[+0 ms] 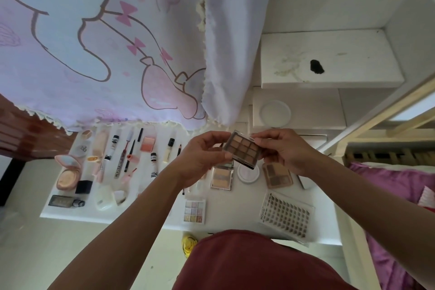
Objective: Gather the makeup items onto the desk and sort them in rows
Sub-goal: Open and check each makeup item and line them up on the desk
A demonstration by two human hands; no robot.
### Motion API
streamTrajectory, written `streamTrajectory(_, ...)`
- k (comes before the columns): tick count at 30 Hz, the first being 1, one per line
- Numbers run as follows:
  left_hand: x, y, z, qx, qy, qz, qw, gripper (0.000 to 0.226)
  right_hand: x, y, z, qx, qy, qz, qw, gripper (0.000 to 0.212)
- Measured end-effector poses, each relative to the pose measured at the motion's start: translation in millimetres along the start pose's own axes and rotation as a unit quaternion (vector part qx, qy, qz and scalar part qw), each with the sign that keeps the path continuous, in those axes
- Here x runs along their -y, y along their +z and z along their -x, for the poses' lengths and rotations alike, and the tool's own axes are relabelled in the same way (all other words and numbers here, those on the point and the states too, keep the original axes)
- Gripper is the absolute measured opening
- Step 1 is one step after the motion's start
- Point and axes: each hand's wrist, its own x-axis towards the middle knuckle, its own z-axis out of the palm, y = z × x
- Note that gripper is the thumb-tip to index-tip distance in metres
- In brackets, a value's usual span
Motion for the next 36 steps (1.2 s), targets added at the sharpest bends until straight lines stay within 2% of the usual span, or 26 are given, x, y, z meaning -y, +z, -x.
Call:
streamTrajectory(10, -1.8, -1.0, 2.6, -0.001, -0.002, 0.036, 0.999, 0.048, 7.6, 4.8, -4.0, 0.051, 0.052, -0.014, 0.997, 0.01)
streamTrajectory(15, 0.5, -3.4, 0.7, -0.048, -0.012, 0.021, 0.999, 0.051, 7.4, 10.4, 1.6, 0.043, -0.043, 0.143, 0.988, 0.02)
streamTrajectory(19, 3.4, -8.5, 1.4, -0.067, -0.016, 0.005, 0.998, 0.058, 9.2, 17.5, 9.8, 0.078, -0.085, 0.216, 0.97, 0.047)
streamTrajectory(21, 5.1, -7.8, 1.5, -0.068, -0.017, -0.009, 0.998, 0.064, 8.7, 18.6, 10.1, 0.07, -0.104, 0.234, 0.964, 0.042)
streamTrajectory(25, 6.4, -6.7, 3.0, -0.062, -0.015, -0.013, 0.998, 0.061, 8.9, 14.8, 7.1, 0.074, -0.111, 0.238, 0.962, 0.029)
streamTrajectory(28, 7.5, -7.8, 4.6, -0.043, -0.01, 0.0, 0.999, 0.056, 8.3, 9.8, 4.9, 0.077, -0.1, 0.183, 0.975, 0.018)
streamTrajectory(33, 7.3, -6.6, 4.8, -0.04, -0.008, 0.008, 0.999, 0.055, 4.9, 6.6, 2.5, 0.086, -0.099, 0.182, 0.975, 0.044)
streamTrajectory(36, 7.5, -7.5, 4.3, -0.042, -0.015, 0.011, 0.999, 0.05, 3.0, 4.9, 0.8, 0.093, -0.094, 0.169, 0.977, 0.048)
